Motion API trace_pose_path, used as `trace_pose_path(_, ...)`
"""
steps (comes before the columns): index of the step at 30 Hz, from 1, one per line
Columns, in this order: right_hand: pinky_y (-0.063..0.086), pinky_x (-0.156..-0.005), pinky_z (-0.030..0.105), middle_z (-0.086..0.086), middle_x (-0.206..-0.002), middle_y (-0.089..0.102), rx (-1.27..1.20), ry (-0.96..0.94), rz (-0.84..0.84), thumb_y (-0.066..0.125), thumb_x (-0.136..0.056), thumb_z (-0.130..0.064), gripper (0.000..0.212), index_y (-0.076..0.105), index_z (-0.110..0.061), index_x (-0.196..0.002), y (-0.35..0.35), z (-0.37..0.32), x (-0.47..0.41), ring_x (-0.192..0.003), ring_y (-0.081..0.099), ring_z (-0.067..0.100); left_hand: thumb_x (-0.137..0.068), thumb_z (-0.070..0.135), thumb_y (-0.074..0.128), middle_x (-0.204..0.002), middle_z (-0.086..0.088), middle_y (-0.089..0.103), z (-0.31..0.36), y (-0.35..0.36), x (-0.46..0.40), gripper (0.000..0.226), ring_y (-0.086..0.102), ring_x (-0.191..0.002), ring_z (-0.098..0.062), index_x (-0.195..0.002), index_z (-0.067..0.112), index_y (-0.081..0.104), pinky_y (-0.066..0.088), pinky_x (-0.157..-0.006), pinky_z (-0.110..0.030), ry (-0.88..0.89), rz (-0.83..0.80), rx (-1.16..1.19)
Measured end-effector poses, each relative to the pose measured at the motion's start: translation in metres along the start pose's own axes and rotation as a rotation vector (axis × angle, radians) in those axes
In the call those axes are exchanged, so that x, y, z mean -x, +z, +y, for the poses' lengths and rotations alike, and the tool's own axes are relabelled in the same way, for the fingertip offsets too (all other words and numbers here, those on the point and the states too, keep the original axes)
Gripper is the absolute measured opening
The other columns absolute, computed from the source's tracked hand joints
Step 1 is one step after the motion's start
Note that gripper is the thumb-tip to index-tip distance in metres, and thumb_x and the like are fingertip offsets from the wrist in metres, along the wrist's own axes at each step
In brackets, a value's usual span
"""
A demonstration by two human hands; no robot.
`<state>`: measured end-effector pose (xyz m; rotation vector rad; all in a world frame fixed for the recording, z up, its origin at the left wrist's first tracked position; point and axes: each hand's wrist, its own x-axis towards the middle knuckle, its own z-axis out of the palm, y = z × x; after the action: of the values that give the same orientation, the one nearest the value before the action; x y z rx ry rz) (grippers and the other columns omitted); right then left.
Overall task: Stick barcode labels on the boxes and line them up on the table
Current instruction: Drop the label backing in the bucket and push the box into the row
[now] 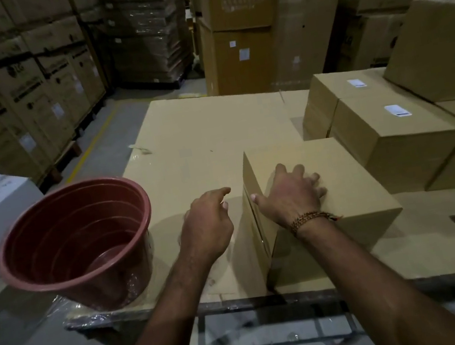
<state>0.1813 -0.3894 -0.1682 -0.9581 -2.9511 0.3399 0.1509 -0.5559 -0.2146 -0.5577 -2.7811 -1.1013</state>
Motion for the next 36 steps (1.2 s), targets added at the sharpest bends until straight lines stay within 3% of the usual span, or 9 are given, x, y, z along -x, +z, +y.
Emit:
trace_pose_path(9, 0.034, -0.112, 0.074, 0.02, -0.153, 0.046, -0.011, 0.021, 0.009, 0.056, -0.096, -0.054, 0.066, 0.043, -0.017, -0.149, 0.004, 0.012, -0.017, -0.142, 0.038, 0.055, -0.108, 0.023, 0.05, -0.149, 0.001, 0.059, -0.01, 0.036, -0.029, 0.042, 0.058, -0.133, -0.024, -0.149, 0.028, 0.056, 0.05, -0.109, -0.048, -0.065, -0.156, 0.025)
trace_pose_path(14, 0.038, -0.109, 0.074, 0.016, -0.137, 0.056, -0.077, 0.002, 0.084, 0.051, -0.101, -0.047, 0.047, 0.051, -0.018, -0.138, -0.014, 0.03, -0.024, -0.135, 0.047, 0.053, -0.11, 0.026, 0.046, -0.15, -0.009, 0.057, -0.006, 0.074, -0.042, 0.044, 0.055, -0.135, -0.028, -0.152, 0.019, 0.051, 0.045, -0.11, -0.038, -0.144, -0.29, 0.074)
trace_pose_path(18, 0.048, -0.101, 0.066, 0.009, -0.115, 0.062, -0.213, -0.02, 0.159, 0.051, -0.101, -0.044, 0.027, 0.053, -0.02, -0.113, -0.034, 0.055, -0.028, -0.118, 0.06, 0.044, -0.108, 0.053, 0.031, -0.157, -0.015, 0.045, -0.006, 0.114, -0.047, 0.062, 0.058, -0.13, -0.036, -0.163, 0.024, 0.023, 0.048, -0.109, -0.053, -0.185, -0.461, 0.03)
trace_pose_path(23, 0.049, -0.107, 0.052, 0.014, -0.131, 0.065, -0.336, -0.018, 0.135, 0.056, -0.105, -0.037, 0.038, 0.058, -0.012, -0.134, -0.069, 0.081, -0.034, -0.122, 0.059, 0.038, -0.107, 0.064, 0.024, -0.17, -0.019, 0.025, 0.01, 0.139, -0.054, 0.073, 0.035, -0.152, -0.041, -0.168, 0.032, -0.001, 0.034, -0.121, -0.056, -0.257, -0.514, 0.171)
trace_pose_path(26, 0.049, -0.1, 0.044, 0.016, -0.131, 0.067, -0.377, -0.018, 0.098, 0.057, -0.106, -0.035, 0.041, 0.059, -0.006, -0.135, -0.084, 0.094, -0.038, -0.12, 0.061, 0.036, -0.112, 0.054, 0.03, -0.174, -0.008, 0.022, 0.031, 0.136, -0.06, 0.069, 0.031, -0.156, -0.032, -0.17, 0.026, 0.005, 0.031, -0.125, -0.048, -0.319, -0.509, 0.349)
trace_pose_path(29, 0.05, -0.096, 0.041, 0.018, -0.127, 0.069, -0.415, -0.027, 0.115, 0.057, -0.106, -0.032, 0.038, 0.063, -0.003, -0.13, -0.093, 0.106, -0.044, -0.116, 0.062, 0.036, -0.112, 0.049, 0.038, -0.172, -0.002, 0.028, 0.049, 0.133, -0.069, 0.064, 0.038, -0.152, -0.03, -0.169, 0.031, 0.016, 0.038, -0.121, -0.053, -0.398, -0.442, 0.479)
trace_pose_path(36, 0.049, -0.099, 0.038, 0.017, -0.129, 0.071, -0.463, -0.038, 0.119, 0.057, -0.105, -0.03, 0.037, 0.068, -0.003, -0.129, -0.104, 0.119, -0.077, -0.122, 0.062, 0.037, -0.11, 0.043, 0.05, -0.165, -0.002, 0.042, 0.073, 0.105, -0.082, 0.055, 0.042, -0.15, -0.028, -0.162, 0.028, 0.04, 0.035, -0.12, -0.042, -0.391, -0.095, 0.418)
